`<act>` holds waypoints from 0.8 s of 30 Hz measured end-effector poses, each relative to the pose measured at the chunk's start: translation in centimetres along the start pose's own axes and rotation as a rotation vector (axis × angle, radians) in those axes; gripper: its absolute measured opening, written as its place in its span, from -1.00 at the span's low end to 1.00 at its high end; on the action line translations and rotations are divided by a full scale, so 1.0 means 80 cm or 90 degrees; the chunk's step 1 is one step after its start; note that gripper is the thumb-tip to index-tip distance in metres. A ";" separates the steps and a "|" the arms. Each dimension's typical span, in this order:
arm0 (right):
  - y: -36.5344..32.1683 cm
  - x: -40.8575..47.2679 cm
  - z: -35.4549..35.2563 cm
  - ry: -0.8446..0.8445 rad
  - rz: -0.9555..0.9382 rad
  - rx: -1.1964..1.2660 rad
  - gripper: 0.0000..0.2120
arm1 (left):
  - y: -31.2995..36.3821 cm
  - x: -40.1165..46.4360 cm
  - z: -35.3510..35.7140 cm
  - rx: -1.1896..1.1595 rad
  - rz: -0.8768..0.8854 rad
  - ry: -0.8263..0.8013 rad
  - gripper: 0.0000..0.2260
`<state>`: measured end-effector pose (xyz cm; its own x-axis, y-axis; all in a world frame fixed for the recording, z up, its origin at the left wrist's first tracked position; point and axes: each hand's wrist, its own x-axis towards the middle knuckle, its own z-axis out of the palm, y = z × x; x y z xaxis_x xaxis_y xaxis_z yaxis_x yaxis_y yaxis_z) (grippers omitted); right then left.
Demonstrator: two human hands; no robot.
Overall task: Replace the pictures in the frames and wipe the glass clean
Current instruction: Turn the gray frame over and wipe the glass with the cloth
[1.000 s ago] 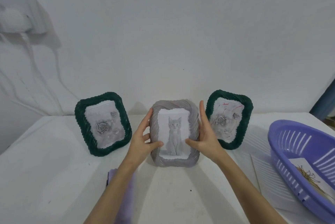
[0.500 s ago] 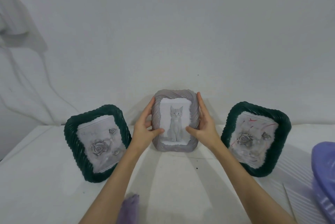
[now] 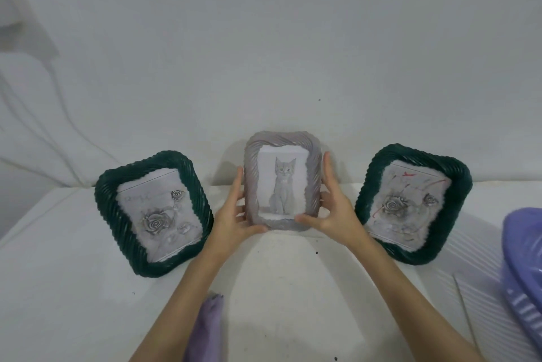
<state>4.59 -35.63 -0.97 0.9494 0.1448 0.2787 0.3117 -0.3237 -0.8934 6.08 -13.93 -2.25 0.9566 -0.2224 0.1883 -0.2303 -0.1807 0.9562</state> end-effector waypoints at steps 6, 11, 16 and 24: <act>0.010 -0.017 0.000 0.007 0.003 -0.052 0.08 | -0.017 -0.013 0.000 0.041 -0.004 0.025 -0.06; 0.011 -0.019 0.002 0.026 0.015 -0.059 0.06 | -0.017 -0.014 0.001 0.045 0.005 0.031 -0.06; 0.007 -0.047 -0.003 0.070 0.032 -0.083 0.00 | 0.003 -0.028 0.007 0.243 0.105 0.103 -0.14; 0.001 -0.153 -0.059 0.423 -0.008 -0.173 -0.49 | 0.042 -0.045 0.117 0.222 0.243 -0.011 -0.66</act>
<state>-6.84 -41.89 -2.81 0.7418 -0.4221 0.5210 0.2388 -0.5598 -0.7935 0.23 -22.68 -1.79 0.7900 -0.3509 0.5028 -0.6115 -0.3912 0.6878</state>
